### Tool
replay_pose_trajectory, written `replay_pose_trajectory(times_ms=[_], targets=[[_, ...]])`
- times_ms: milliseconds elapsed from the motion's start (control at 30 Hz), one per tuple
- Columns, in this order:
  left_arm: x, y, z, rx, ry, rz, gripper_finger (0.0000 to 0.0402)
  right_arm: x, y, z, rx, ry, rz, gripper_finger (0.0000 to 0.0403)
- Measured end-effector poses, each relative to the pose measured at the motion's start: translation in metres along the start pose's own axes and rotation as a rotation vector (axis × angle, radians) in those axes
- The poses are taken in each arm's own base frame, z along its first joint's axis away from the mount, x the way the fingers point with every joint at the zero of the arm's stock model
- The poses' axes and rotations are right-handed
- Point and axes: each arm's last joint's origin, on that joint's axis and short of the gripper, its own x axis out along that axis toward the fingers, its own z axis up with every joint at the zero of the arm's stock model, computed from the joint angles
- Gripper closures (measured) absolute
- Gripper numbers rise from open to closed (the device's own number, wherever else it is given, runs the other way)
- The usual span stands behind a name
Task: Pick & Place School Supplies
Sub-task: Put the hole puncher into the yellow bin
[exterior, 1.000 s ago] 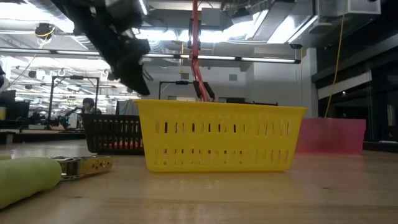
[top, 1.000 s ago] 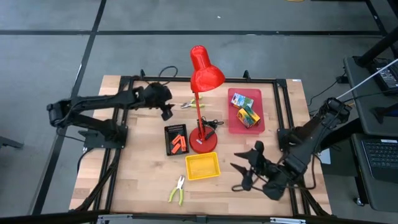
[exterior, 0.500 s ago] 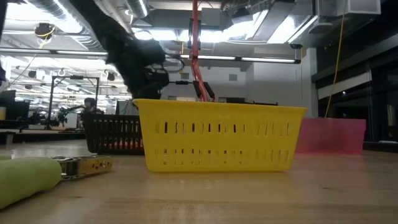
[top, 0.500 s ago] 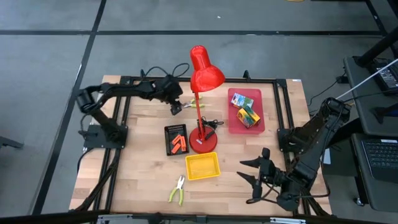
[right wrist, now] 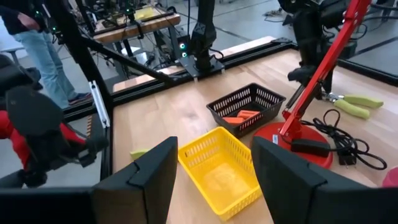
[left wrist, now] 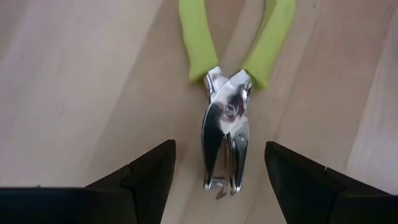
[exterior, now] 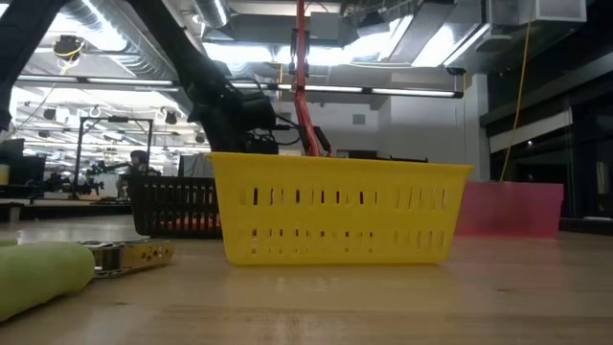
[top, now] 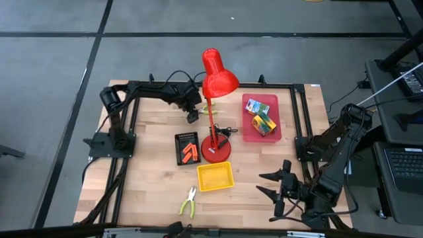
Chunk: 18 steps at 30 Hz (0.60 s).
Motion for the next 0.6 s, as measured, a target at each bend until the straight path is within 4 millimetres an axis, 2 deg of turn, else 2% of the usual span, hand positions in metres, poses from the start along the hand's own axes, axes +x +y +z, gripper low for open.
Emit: replay_pose_trajectory(times_ms=[200,300,433,600], targets=[[0.0083,0.0015,-0.0006,0.004,0.011,0.019,0.0159,-0.0015,0.0002,-0.0002,-0.002,-0.010,-0.001,0.0195],[0.0091,0.0017,0.0003,0.002,0.008,0.057,0.0176,-0.0015,0.0002,-0.0002,-0.002,-0.010,-0.001,0.0195],[0.0101,-0.0009,0.0014,0.009,0.002,0.081,0.0230,-0.0015,0.0002,-0.0002,-0.001,-0.010,-0.001,0.0195],[0.0105,-0.0065,0.0014,0.046,0.011,0.089,0.0323,-0.0022,0.0005,-0.0005,0.006,-0.009,0.002,0.0195]])
